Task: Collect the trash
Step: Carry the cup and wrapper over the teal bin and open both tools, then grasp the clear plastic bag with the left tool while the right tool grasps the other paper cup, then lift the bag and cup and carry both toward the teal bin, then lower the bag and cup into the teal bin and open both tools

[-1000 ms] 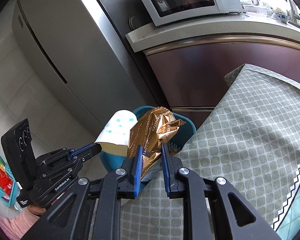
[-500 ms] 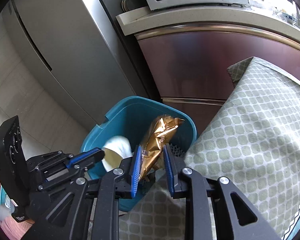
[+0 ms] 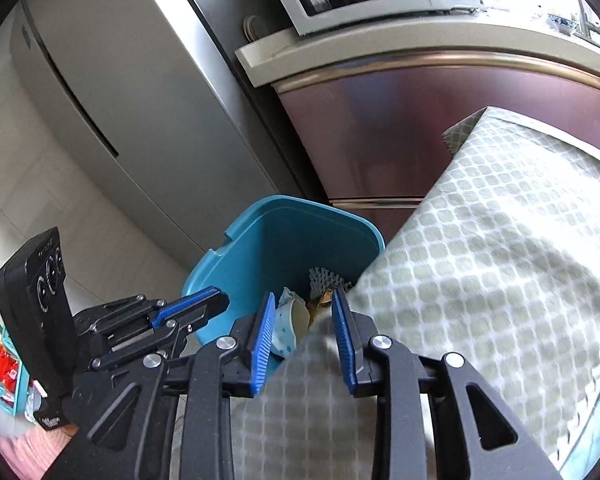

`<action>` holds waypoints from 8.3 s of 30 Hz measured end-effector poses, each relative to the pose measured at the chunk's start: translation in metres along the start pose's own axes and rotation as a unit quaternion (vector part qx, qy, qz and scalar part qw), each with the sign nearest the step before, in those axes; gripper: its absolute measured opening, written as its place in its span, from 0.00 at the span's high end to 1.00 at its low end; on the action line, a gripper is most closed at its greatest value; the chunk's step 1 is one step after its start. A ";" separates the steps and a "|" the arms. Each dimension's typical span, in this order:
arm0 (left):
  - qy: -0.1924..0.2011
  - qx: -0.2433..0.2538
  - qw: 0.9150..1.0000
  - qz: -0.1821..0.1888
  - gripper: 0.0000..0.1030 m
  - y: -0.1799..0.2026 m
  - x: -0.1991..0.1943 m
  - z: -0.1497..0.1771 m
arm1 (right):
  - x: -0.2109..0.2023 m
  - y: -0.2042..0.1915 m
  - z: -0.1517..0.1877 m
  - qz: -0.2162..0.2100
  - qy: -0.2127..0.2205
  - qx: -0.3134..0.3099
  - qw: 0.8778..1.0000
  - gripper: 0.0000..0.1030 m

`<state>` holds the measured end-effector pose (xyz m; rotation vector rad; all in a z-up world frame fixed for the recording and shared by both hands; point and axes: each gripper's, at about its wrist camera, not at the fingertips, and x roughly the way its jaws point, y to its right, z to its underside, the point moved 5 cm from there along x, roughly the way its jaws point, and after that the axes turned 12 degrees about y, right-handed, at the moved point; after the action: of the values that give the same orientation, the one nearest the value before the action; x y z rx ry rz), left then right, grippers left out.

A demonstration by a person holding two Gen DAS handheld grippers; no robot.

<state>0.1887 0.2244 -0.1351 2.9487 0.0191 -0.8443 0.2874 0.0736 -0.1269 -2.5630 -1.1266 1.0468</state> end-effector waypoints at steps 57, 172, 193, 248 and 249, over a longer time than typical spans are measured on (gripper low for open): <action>0.020 0.201 0.948 0.247 0.78 0.379 0.033 -0.045 | -0.382 0.263 0.118 0.203 0.246 0.240 0.917 0.61; 0.071 0.012 0.996 0.047 0.95 0.025 -0.086 -0.029 | -0.137 -0.013 0.015 -0.069 0.076 -0.006 0.995 0.95; 0.047 -0.011 0.999 0.001 0.95 -0.019 -0.054 -0.022 | -0.064 -0.040 0.009 -0.088 0.014 -0.028 0.996 0.95; -0.025 -0.038 0.999 -0.014 0.93 -0.032 0.019 0.010 | 0.043 -0.042 -0.001 -0.050 -0.054 -0.052 0.996 0.89; -0.025 -0.039 0.999 -0.013 0.93 -0.031 0.018 0.011 | 0.042 -0.042 -0.001 -0.050 -0.053 -0.052 0.996 0.89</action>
<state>0.1968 0.2548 -0.1562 2.8606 0.0843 -0.8990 0.2835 0.1326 -0.1327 -2.5236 -1.3553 1.1404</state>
